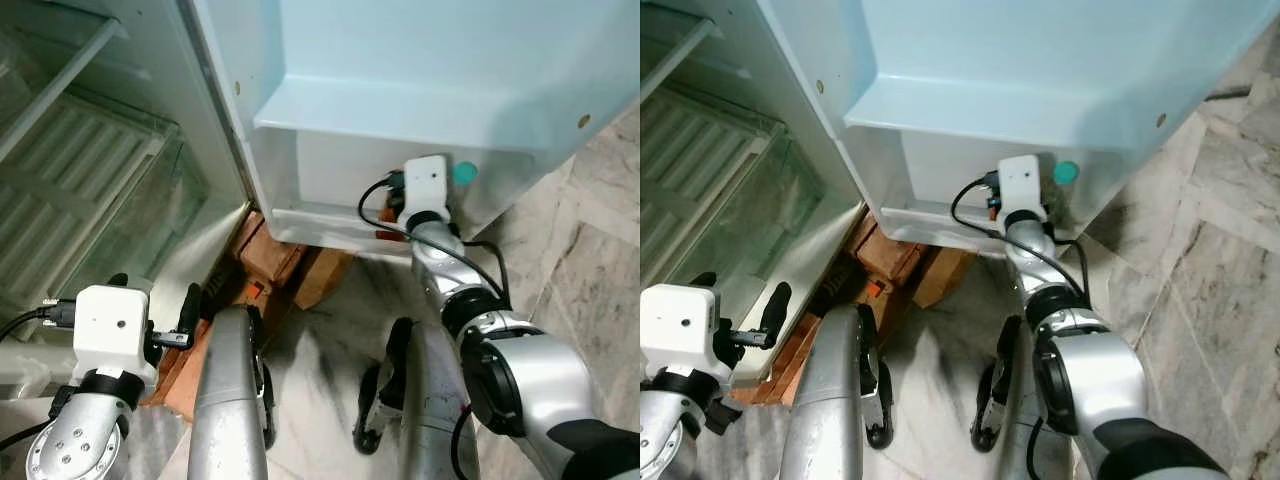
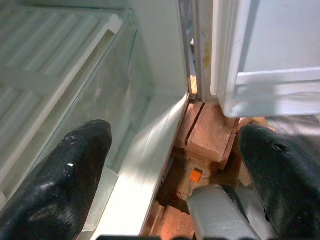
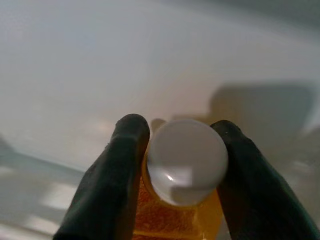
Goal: Restocking fridge
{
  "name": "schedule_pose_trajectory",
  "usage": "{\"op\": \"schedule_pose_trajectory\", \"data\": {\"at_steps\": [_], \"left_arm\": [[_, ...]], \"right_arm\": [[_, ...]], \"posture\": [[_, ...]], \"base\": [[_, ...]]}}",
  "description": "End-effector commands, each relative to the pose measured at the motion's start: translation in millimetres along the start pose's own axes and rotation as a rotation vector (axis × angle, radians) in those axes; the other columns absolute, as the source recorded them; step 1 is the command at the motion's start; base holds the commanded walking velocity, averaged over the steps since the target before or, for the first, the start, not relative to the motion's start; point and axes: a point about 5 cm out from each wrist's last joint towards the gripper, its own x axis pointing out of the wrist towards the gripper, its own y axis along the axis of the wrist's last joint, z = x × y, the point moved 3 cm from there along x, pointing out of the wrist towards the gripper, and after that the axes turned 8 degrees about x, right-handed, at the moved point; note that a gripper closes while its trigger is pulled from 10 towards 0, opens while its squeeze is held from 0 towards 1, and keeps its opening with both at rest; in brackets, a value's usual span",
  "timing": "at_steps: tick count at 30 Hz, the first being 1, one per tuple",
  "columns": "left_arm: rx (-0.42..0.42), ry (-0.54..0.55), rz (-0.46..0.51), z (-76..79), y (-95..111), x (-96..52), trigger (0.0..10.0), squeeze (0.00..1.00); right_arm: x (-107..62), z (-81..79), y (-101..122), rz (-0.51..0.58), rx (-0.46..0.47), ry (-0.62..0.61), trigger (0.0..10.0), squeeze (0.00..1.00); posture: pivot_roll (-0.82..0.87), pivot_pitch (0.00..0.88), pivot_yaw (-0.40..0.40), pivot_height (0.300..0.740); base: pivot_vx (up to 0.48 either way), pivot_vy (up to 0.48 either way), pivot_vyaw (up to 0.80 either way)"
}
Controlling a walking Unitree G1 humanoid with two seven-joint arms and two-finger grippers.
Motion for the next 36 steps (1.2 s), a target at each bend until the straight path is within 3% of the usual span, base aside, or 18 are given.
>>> {"op": "schedule_pose_trajectory", "data": {"at_steps": [1, 9, 14, 22, 31, 36], "left_arm": [[0.003, 0.000, -0.031, -1.2, -6.5, 0.7, 10.0, 0.00], [0.007, 0.001, -0.012, -1.4, -5.4, 13.9, 10.0, 0.00], [0.004, 0.005, 0.005, -1.0, -4.6, 21.5, 10.0, 0.00], [-0.018, 0.015, 0.037, 2.4, -1.1, 35.7, 10.0, 0.00], [-0.054, 0.005, 0.057, 8.7, -4.5, 55.2, 10.0, 0.00], [-0.055, 0.015, 0.080, 12.3, -7.0, 61.9, 10.0, 0.00]], "right_arm": [[-2.5, 6.1, -12.5, -0.061, 0.024, -0.020, 10.0, 1.00], [7.0, 10.1, 11.0, -0.019, 0.093, -0.014, 10.0, 1.00], [12.3, 4.3, 28.3, 0.016, 0.123, 0.048, 10.0, 1.00], [17.8, 1.9, 49.9, 0.063, 0.108, 0.087, 10.0, 1.00], [10.5, 2.8, 38.7, 0.078, 0.096, 0.164, 10.0, 1.00], [-9.3, 5.9, 21.5, 0.144, 0.138, 0.178, 10.0, 1.00]], "posture": [[0.33, 0.345, -0.005, 0.555], [0.32, 0.298, -0.009, 0.555], [0.31, 0.261, -0.016, 0.555], [0.27, 0.202, -0.025, 0.555], [0.22, 0.097, -0.033, 0.555], [0.18, 0.029, -0.046, 0.555]], "base": [[0.000, 0.000, 0.00], [0.000, 0.000, 0.00], [0.000, 0.000, 0.00], [0.000, 0.000, 0.00], [0.000, 0.000, 0.00], [0.000, 0.000, 0.00]]}}
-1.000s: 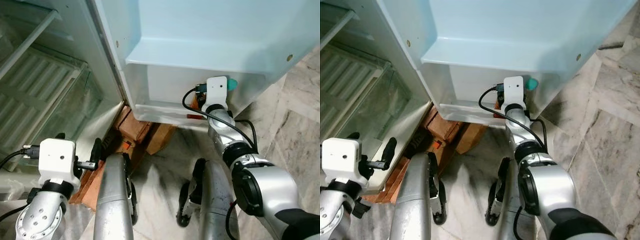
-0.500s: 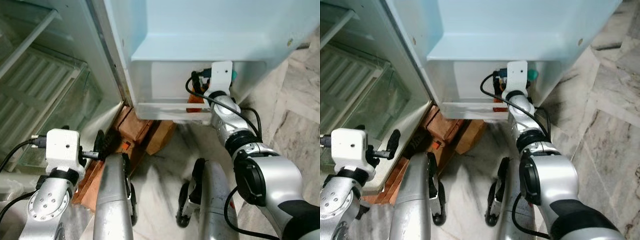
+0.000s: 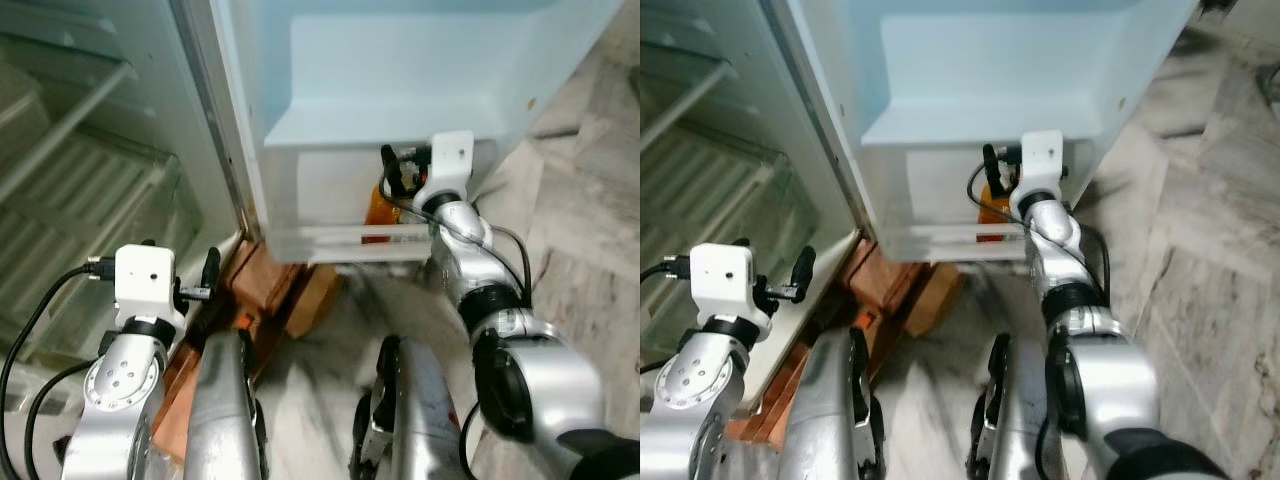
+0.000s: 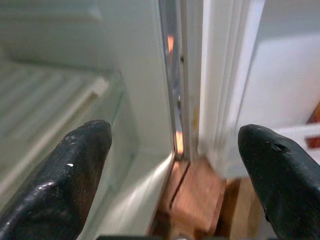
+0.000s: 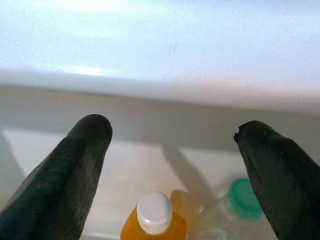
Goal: Restocking fridge
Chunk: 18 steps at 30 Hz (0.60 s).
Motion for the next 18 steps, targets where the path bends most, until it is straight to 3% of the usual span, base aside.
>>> {"op": "schedule_pose_trajectory", "data": {"at_steps": [1, 6, 8, 9, 10, 14, 18], "left_arm": [[0.001, 0.008, -0.006, 2.7, -5.2, 0.5, 10.0, 0.00], [0.002, 0.017, 0.001, 5.6, -9.8, 4.6, 10.0, 0.00], [0.002, 0.018, 0.002, 5.8, -10.5, 5.1, 10.0, 0.00], [0.002, 0.021, 0.002, 5.9, -11.2, 6.0, 10.0, 0.00], [0.001, 0.018, 0.002, 6.2, -13.3, 9.3, 10.0, 0.00], [0.034, 0.037, 0.043, -2.0, -7.8, 19.0, 10.0, 0.00], [0.051, 0.047, 0.050, -8.5, -9.3, 20.0, 10.0, 0.00]], "right_arm": [[-10.9, -0.4, -4.3, 0.023, 0.020, 0.003, 10.0, 1.00], [-59.1, -8.5, -29.1, 0.027, 0.030, 0.024, 10.0, 0.98], [-64.9, -9.5, -33.4, 0.016, 0.035, 0.023, 10.0, 0.98], [-72.6, -12.1, -38.5, 0.009, 0.041, 0.028, 10.0, 0.12], [-84.3, -17.7, -44.9, -0.003, 0.046, 0.038, 10.0, 0.00], [-97.3, -27.7, -37.9, 0.011, 0.069, 0.062, 10.0, 0.00], [-102.6, -25.0, -32.0, 0.014, 0.063, 0.031, 10.0, 0.00]], "posture": [[0.18, 0.024, -0.047, 0.555], [0.17, 0.000, -0.047, 0.555], [0.17, 0.000, -0.047, 0.555], [0.16, 0.000, -0.045, 0.555], [0.15, 0.000, -0.040, 0.555], [0.14, 0.000, -0.007, 0.560], [0.12, 0.000, 0.002, 0.579]], "base": [[0.000, 0.000, 0.00], [0.000, 0.000, 0.00], [0.000, 0.000, 0.00], [0.000, 0.000, 0.00], [0.000, 0.000, 0.00], [0.000, 0.000, 0.00], [0.000, 0.000, 0.00]]}}
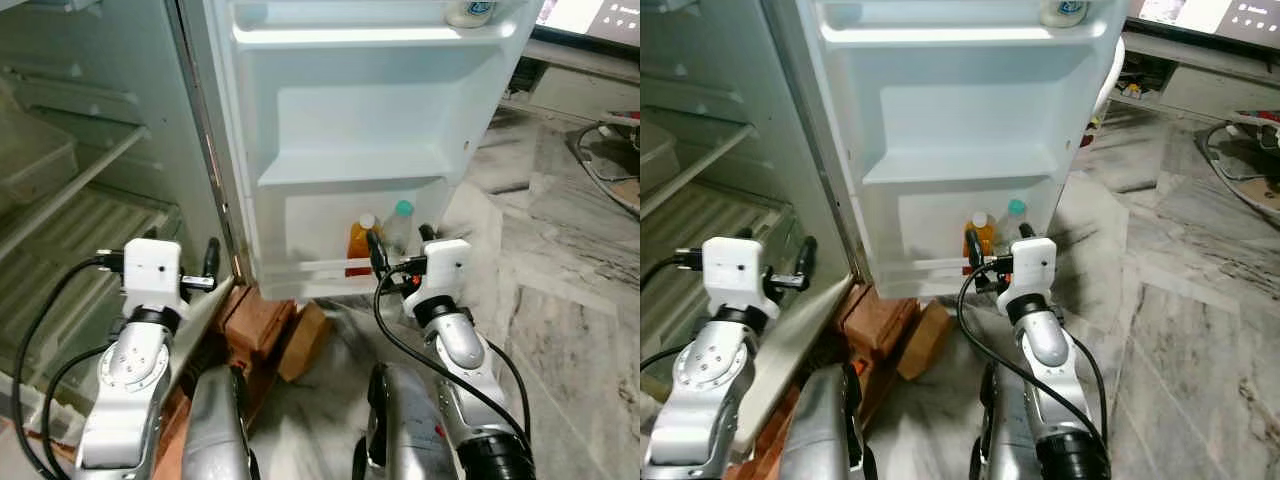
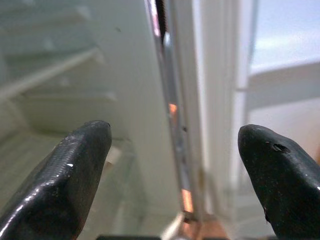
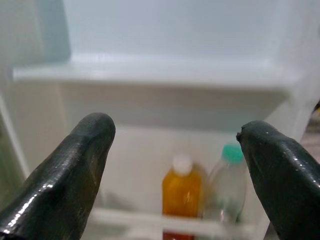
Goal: Restocking fridge
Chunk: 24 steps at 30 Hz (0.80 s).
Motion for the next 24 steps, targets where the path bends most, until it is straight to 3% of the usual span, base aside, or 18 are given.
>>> {"op": "schedule_pose_trajectory", "data": {"at_steps": [1, 12, 19, 24], "left_arm": [[0.005, 0.003, -0.002, -2.2, -1.9, 0.6, 10.0, 0.00], [0.014, -0.032, 0.030, 11.2, 2.9, 6.2, 10.0, 0.00], [-0.008, -0.027, -0.001, 13.7, -7.3, -2.2, 10.0, 0.00], [-0.003, -0.033, -0.005, 19.2, -9.4, -4.9, 10.0, 0.00]], "right_arm": [[-0.4, 4.1, 4.6, 0.003, -0.006, -0.022, 10.0, 0.00], [3.2, 0.2, -2.0, -0.052, 0.019, -0.025, 10.0, 0.00], [-16.6, 18.3, -13.9, -0.116, 0.015, -0.084, 10.0, 0.00], [-22.1, 21.7, -17.1, -0.143, 0.014, -0.082, 10.0, 0.00]], "posture": [[0.12, 0.000, 0.002, 0.579], [0.13, 0.000, -0.008, 0.659], [0.12, 0.000, -0.026, 0.704], [0.11, 0.000, -0.035, 0.729]], "base": [[0.000, 0.000, 0.00], [0.000, 0.000, 0.00], [0.000, 0.000, 0.00], [0.000, 0.000, 0.00]]}}
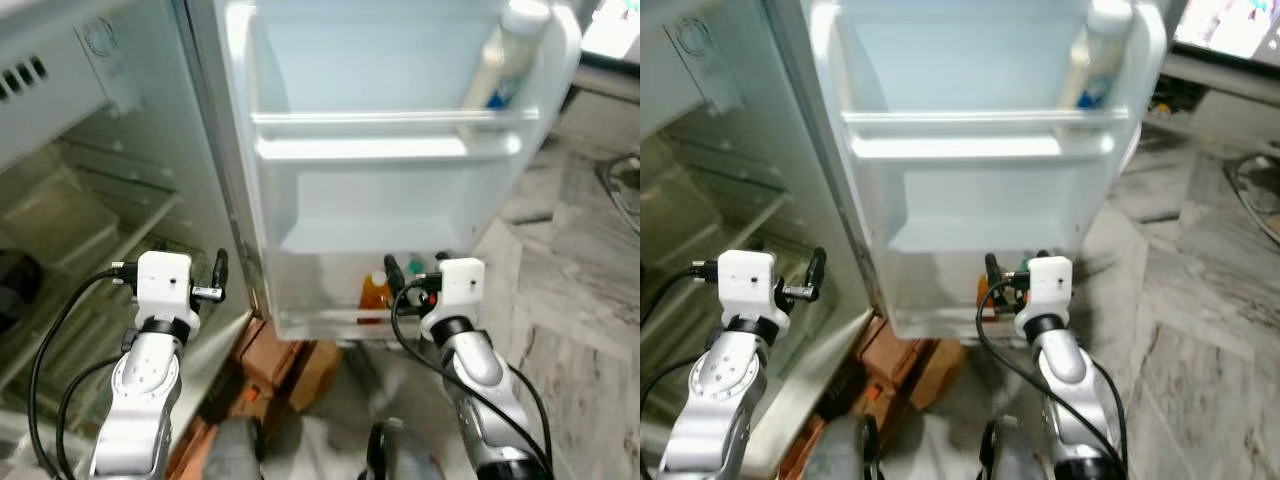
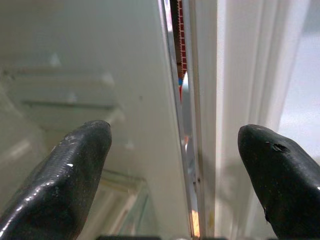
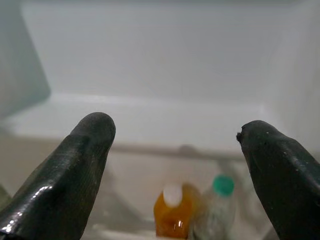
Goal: Restocking fridge
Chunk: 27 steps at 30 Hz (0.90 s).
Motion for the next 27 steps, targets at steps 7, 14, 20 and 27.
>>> {"op": "schedule_pose_trajectory", "data": {"at_steps": [7, 14, 20, 27], "left_arm": [[0.010, 0.013, 0.013, 4.9, 3.9, 6.7, 10.0, 0.00], [0.043, 0.006, 0.011, 7.6, 2.1, 6.2, 10.0, 0.00], [0.038, 0.001, 0.019, 5.9, 3.2, 9.9, 10.0, 0.00], [0.018, 0.000, 0.016, 13.1, 4.2, 8.3, 10.0, 0.00]], "right_arm": [[1.9, -0.7, -3.2, -0.040, 0.002, 0.006, 10.0, 0.00], [1.3, -1.7, -16.9, -0.133, 0.059, 0.028, 10.0, 0.00], [1.5, -8.4, -20.2, -0.174, 0.049, 0.091, 10.0, 0.00], [1.9, -8.6, -23.8, -0.205, 0.065, 0.101, 10.0, 0.00]], "posture": [[0.10, 0.000, -0.046, 0.740], [0.10, 0.000, -0.043, 0.740], [0.10, 0.000, -0.048, 0.740], [0.10, 0.000, -0.052, 0.740]], "base": [[0.000, 0.000, 0.00], [0.000, 0.000, 0.00], [0.000, -0.101, 0.00], [0.000, -0.381, 0.00]]}}
